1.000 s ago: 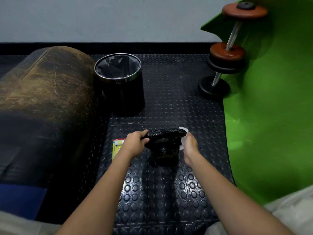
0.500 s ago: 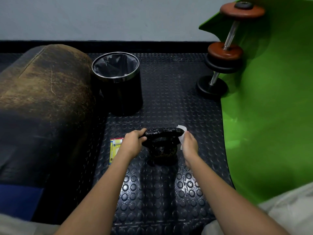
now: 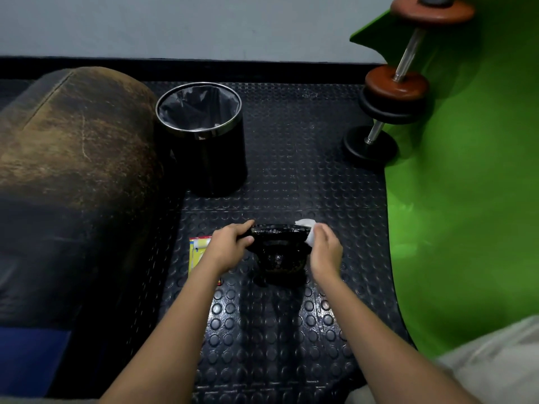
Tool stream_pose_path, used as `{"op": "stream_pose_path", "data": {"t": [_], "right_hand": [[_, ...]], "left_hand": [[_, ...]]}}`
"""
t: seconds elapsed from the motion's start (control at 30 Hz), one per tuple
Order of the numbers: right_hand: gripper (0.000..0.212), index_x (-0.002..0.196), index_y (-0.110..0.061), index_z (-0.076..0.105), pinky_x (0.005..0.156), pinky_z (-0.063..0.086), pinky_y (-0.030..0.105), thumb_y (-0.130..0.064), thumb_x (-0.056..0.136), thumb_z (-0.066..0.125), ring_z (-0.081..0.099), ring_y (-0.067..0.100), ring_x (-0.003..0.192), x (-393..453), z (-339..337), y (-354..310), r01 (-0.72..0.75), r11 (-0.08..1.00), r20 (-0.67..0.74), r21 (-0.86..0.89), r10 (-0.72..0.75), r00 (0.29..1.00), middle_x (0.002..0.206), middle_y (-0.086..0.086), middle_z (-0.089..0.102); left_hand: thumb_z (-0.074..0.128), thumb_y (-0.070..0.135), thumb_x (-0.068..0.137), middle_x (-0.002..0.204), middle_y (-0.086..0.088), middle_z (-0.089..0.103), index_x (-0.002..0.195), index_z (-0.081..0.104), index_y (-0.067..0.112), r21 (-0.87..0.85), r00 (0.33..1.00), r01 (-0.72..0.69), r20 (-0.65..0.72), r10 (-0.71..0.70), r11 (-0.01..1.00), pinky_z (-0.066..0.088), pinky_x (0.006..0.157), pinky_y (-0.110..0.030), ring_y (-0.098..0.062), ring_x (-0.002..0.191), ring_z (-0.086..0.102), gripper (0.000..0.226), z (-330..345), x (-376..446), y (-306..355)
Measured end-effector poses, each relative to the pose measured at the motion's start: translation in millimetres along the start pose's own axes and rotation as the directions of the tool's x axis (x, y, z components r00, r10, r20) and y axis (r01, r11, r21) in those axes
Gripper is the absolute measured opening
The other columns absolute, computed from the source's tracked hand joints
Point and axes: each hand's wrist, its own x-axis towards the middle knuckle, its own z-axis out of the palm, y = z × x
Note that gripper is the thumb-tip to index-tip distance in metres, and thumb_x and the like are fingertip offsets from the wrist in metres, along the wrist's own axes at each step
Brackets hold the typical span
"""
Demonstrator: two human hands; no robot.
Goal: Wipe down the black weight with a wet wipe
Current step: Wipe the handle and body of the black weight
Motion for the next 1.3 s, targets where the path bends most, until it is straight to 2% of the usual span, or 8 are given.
{"op": "stream_pose_path", "data": {"t": [0.2,0.4,0.5,0.67,0.8,0.9,1.17,1.3], "right_hand": [[0.033,0.107,-0.015,0.063,0.080,0.041,0.033,-0.036,0.103,0.038,0.060,0.019,0.093,15.5,-11.4,-14.5,-0.442,0.893,0.247,0.090,0.410,0.878,0.111,0.006,0.061],[0.027,0.097,-0.027,0.070,0.068,0.042,0.019,-0.030,0.100,0.043,0.062,0.009,0.095,-1.6,-10.2,-14.6,-0.010,0.997,0.126,-0.071,0.019,0.992,0.098,-0.013,0.067],[0.024,0.108,-0.028,0.072,0.079,0.042,0.013,-0.031,0.100,0.050,0.057,-0.004,0.099,-9.3,-18.6,-11.3,0.111,0.992,0.155,-0.052,-0.102,0.983,0.107,-0.020,0.065],[0.030,0.116,-0.028,0.067,0.077,0.043,0.023,-0.032,0.100,0.043,0.058,0.007,0.101,-6.1,-20.4,-5.8,-0.055,0.998,0.181,0.003,0.054,0.982,0.112,-0.013,0.061],[0.029,0.072,-0.022,0.052,0.075,0.042,0.034,-0.030,0.095,0.037,0.051,0.018,0.073,8.4,-21.5,5.0,-0.217,0.975,0.225,-0.042,0.220,0.949,0.074,0.000,0.053],[0.038,0.089,-0.017,0.059,0.080,0.040,0.033,-0.036,0.101,0.028,0.055,0.023,0.091,12.0,-18.5,7.5,-0.328,0.944,0.259,-0.036,0.325,0.910,0.084,0.005,0.055],[0.032,0.124,-0.023,0.066,0.078,0.037,0.005,-0.026,0.104,0.041,0.054,0.000,0.103,-19.0,-14.2,0.2,0.210,0.966,0.086,-0.149,-0.199,0.976,0.116,-0.017,0.060],[0.031,0.118,-0.020,0.065,0.070,0.038,0.010,-0.028,0.104,0.038,0.054,-0.001,0.088,-16.4,-17.5,3.4,0.057,0.997,0.022,-0.051,-0.055,0.998,0.107,-0.010,0.062]], "left_hand": [[0.054,0.022,0.096,0.140,-0.002,0.051,0.141,0.044,0.027,-0.022,1.000,0.029,-0.008,-0.029,0.999,0.033,0.104,-0.025,-0.020,0.132,0.044,0.047,3.1,-3.8,2.5],[0.050,0.022,0.098,0.146,-0.007,0.044,0.144,0.039,0.027,-0.015,0.996,0.091,0.006,-0.090,0.996,0.036,0.083,-0.020,-0.018,0.104,0.056,0.048,1.7,-5.8,13.8],[0.050,0.022,0.098,0.145,-0.007,0.045,0.144,0.040,0.026,-0.014,0.997,0.076,0.010,-0.076,0.997,0.037,0.092,-0.022,-0.022,0.124,0.050,0.047,0.1,-9.5,13.6],[0.050,0.023,0.098,0.145,-0.008,0.045,0.145,0.039,0.024,0.016,0.997,0.072,0.022,-0.072,0.997,0.036,0.104,-0.031,-0.027,0.133,0.041,0.048,0.6,-8.2,13.1],[0.050,0.024,0.098,0.145,-0.007,0.045,0.144,0.039,0.024,0.010,0.998,0.052,0.017,-0.053,0.999,0.035,0.104,-0.030,-0.025,0.134,0.041,0.048,3.1,-4.5,8.0],[0.050,0.023,0.098,0.145,-0.008,0.045,0.145,0.039,0.025,0.005,0.998,0.061,0.012,-0.061,0.998,0.036,0.102,-0.029,-0.026,0.133,0.042,0.048,3.9,-4.4,6.3],[0.049,0.024,0.098,0.145,-0.008,0.045,0.145,0.038,0.025,0.015,0.998,0.056,0.007,-0.056,0.998,0.037,0.104,-0.030,-0.026,0.134,0.041,0.049,3.4,-7.2,8.2],[0.050,0.024,0.098,0.144,-0.008,0.047,0.145,0.037,0.024,0.013,0.999,0.044,0.005,-0.044,0.999,0.037,0.103,-0.030,-0.027,0.133,0.042,0.049,3.9,-9.0,8.9]]}}
